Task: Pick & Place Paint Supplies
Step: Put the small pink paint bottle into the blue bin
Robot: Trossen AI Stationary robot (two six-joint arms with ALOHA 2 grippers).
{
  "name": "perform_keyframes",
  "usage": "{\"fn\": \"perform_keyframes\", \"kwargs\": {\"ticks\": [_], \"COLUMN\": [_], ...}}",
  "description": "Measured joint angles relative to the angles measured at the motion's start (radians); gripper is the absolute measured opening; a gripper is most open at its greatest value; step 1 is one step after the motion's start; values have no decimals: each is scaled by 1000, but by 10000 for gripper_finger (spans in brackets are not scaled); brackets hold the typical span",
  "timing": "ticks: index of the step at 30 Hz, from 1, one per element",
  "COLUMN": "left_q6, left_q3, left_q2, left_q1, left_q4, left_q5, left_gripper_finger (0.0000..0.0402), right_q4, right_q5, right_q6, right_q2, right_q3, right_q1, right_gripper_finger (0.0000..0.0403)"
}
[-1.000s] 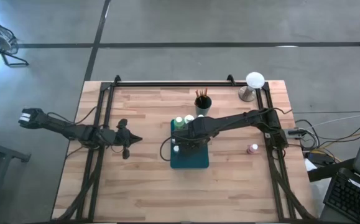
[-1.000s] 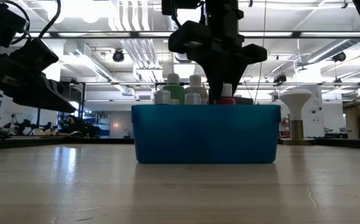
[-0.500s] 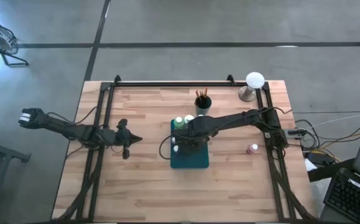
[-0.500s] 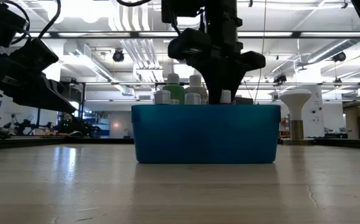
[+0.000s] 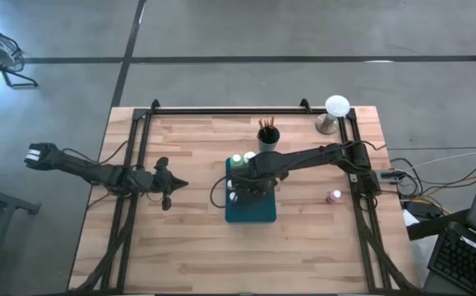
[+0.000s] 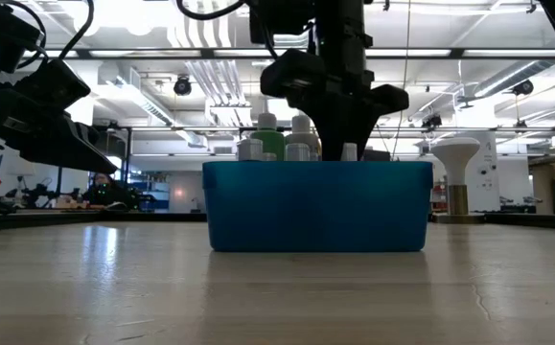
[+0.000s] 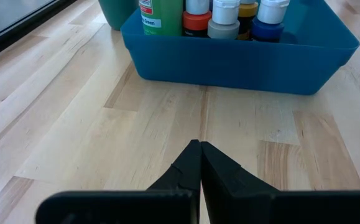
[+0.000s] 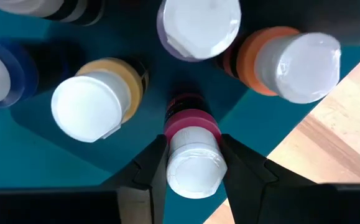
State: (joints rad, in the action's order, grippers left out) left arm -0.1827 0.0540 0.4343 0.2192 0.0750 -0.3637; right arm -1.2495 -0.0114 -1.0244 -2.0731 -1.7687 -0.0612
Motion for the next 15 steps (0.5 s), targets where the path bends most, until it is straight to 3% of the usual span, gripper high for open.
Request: {"fn": "perform_keyframes", "kwargs": {"ticks": [15], "left_q6": [0], "left_q3": [0], "left_q2": [0], "left_q1": [0], "left_q4": [0], "left_q5": [0], "left_gripper_finger": [7], "right_q4": [2], "right_q5": [35], "right_q6": [15], "right_q2": [0], "right_q3": [7], "right_q1": [10], "right_gripper_finger": [122]}}
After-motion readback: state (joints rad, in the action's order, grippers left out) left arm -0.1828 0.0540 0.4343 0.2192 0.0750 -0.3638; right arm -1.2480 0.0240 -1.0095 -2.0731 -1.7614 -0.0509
